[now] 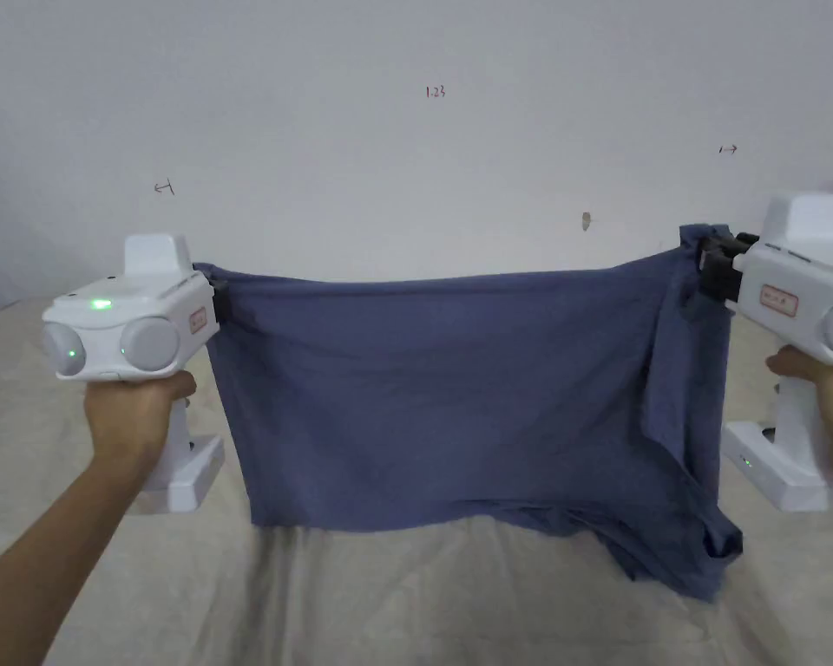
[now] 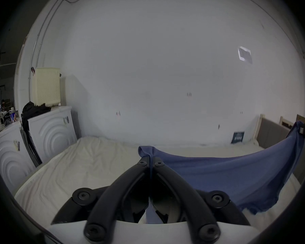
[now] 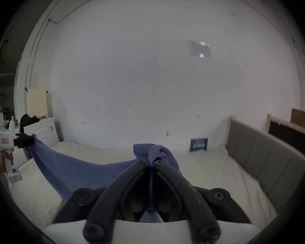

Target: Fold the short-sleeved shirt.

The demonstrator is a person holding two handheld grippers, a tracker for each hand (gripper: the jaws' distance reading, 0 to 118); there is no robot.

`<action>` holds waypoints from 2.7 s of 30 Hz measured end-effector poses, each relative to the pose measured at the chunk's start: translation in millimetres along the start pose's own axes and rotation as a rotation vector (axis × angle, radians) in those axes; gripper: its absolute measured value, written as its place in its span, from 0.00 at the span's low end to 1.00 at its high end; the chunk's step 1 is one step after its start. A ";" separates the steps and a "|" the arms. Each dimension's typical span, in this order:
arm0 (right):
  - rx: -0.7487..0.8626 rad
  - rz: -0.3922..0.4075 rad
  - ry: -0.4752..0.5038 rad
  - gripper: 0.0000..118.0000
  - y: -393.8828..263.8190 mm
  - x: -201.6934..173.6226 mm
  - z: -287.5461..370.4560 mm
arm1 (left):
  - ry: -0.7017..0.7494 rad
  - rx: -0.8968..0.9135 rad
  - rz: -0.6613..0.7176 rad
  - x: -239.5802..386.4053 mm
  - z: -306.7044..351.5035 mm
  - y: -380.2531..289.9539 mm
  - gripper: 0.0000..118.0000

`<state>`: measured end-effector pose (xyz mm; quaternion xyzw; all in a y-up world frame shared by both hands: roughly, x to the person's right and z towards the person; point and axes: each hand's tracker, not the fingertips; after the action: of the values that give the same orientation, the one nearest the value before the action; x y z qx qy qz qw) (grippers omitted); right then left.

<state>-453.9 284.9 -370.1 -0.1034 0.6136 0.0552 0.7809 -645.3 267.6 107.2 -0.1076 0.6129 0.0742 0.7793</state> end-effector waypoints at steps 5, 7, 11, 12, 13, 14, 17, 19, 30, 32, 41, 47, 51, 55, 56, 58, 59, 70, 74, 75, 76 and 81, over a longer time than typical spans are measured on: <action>-0.115 -0.046 0.024 0.03 -66.9 -0.8 13.3 | -0.013 -0.107 0.003 -15.3 7.4 -67.7 0.01; -0.156 -0.064 0.035 0.03 -93.4 -3.0 27.5 | -0.018 -0.141 0.003 -13.2 36.8 -91.1 0.01; -0.219 -0.106 0.056 0.03 -136.6 -12.2 72.2 | -0.021 -0.204 0.009 -25.3 76.9 -137.4 0.01; -0.236 -0.117 0.064 0.03 -146.7 -12.8 86.2 | -0.022 -0.224 0.023 -29.9 90.1 -149.6 0.01; -0.252 -0.122 0.069 0.03 -156.9 -14.3 99.7 | -0.019 -0.240 0.039 -34.5 103.7 -161.2 0.01; -0.261 -0.126 0.070 0.03 -165.9 -15.9 112.3 | -0.023 -0.261 0.051 -43.3 104.8 -177.1 0.01; -0.311 -0.171 0.091 0.03 -192.6 -19.3 154.3 | -0.018 -0.310 0.074 -55.0 140.2 -207.4 0.01; -0.346 -0.181 0.084 0.03 -210.7 -23.3 183.5 | -0.022 -0.355 0.100 -55.4 172.9 -222.4 0.01; -0.542 -0.205 0.014 0.03 -291.4 -24.7 284.9 | -0.010 -0.511 0.124 -67.5 265.6 -309.0 0.01; -0.593 -0.193 -0.017 0.03 -309.0 -26.6 292.0 | -0.002 -0.534 0.115 -65.0 273.7 -322.3 0.01; -0.773 -0.205 -0.126 0.03 -374.2 -33.3 279.2 | 0.034 -0.667 0.107 -56.3 273.8 -361.9 0.01; -0.702 -0.176 -0.174 0.40 -336.5 -43.0 284.1 | 0.060 -0.662 0.133 -46.0 284.7 -320.0 0.70; -0.490 -0.127 -0.191 0.96 -272.5 -53.3 291.3 | 0.009 -0.422 0.123 -36.0 295.1 -273.9 1.00; -0.268 -0.069 -0.186 0.96 -205.3 -67.1 301.5 | -0.011 -0.236 0.075 -17.3 297.6 -217.0 1.00; -0.214 -0.061 -0.184 0.96 -192.6 -72.8 304.9 | -0.014 -0.175 0.062 -11.3 302.0 -203.0 1.00; -0.122 -0.048 -0.176 0.95 -172.5 -78.7 312.9 | -0.002 -0.078 0.051 -5.6 306.1 -186.8 0.99; -0.087 -0.036 -0.163 0.93 -163.1 -81.6 317.6 | 0.003 -0.044 0.046 -2.5 308.0 -178.4 0.99; 0.100 0.080 -0.189 0.01 -143.8 -113.3 345.7 | -0.023 0.102 0.051 14.3 322.6 -160.3 0.01; 0.104 0.068 -0.188 0.01 -144.9 -111.0 344.7 | -0.032 0.085 0.021 16.5 324.9 -164.5 0.00; 0.100 0.074 -0.192 0.01 -145.1 -110.7 345.0 | -0.032 0.083 0.013 16.5 325.0 -165.8 0.00; 0.100 0.073 -0.195 0.01 -145.9 -111.5 342.1 | -0.032 0.075 0.006 16.1 324.3 -167.5 0.00; 0.086 0.054 -0.185 0.01 -148.8 -110.1 338.2 | -0.050 -0.007 -0.015 9.6 318.9 -180.4 0.00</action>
<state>-128.6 222.1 -173.1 -0.0478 0.5432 0.0592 0.8361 -298.8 175.7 183.8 -0.1129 0.5923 0.0728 0.7944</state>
